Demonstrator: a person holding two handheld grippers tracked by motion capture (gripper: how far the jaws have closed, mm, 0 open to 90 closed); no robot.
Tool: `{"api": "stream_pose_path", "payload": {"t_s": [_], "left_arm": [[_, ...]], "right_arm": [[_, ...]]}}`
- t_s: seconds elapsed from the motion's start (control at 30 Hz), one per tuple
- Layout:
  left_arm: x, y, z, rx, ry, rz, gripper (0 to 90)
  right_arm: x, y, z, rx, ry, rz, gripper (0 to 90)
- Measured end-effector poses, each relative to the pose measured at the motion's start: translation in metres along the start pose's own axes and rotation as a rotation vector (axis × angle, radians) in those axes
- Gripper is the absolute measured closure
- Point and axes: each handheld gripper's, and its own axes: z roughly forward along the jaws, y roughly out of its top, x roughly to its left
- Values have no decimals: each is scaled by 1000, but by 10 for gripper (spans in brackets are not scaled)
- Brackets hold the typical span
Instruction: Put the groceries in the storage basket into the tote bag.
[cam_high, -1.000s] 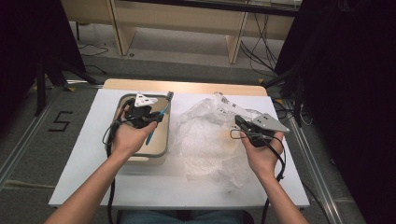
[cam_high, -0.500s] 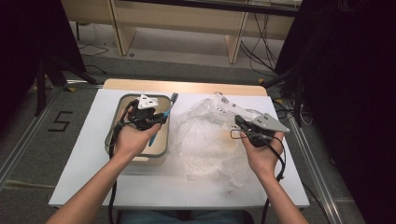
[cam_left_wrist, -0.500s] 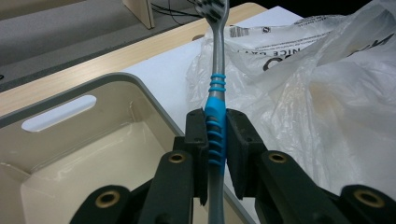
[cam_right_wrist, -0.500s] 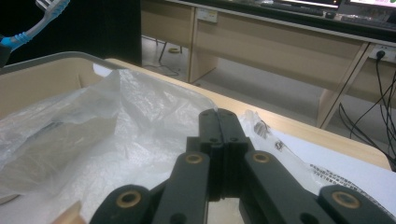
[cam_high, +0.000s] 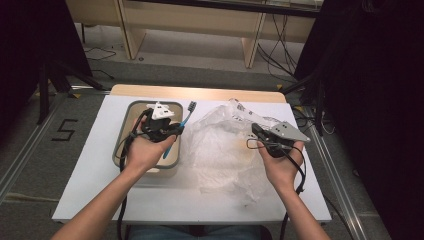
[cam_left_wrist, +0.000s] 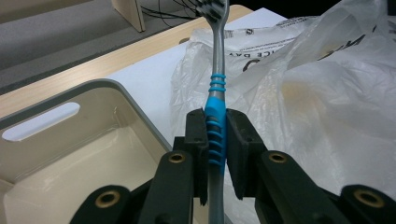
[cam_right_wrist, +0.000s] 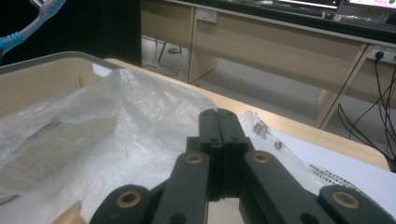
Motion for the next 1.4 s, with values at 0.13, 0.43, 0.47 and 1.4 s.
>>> {"api": "stream_pose_path", "payload": {"t_s": [0.13, 0.43, 0.47, 1.4], "left_arm": [[-4, 1, -1, -3, -7, 1, 792], [-11, 2, -5, -10, -28, 9, 792], [-12, 2, -5, -7, -31, 13, 792], [-33, 3, -9, -14, -78, 45, 792]], "right_arm": [[0, 0, 0, -1, 0, -2, 900], [0, 0, 0, -1, 0, -2, 900], [0, 0, 0, -1, 0, -2, 900], [0, 0, 0, 0, 1, -2, 900]]}}
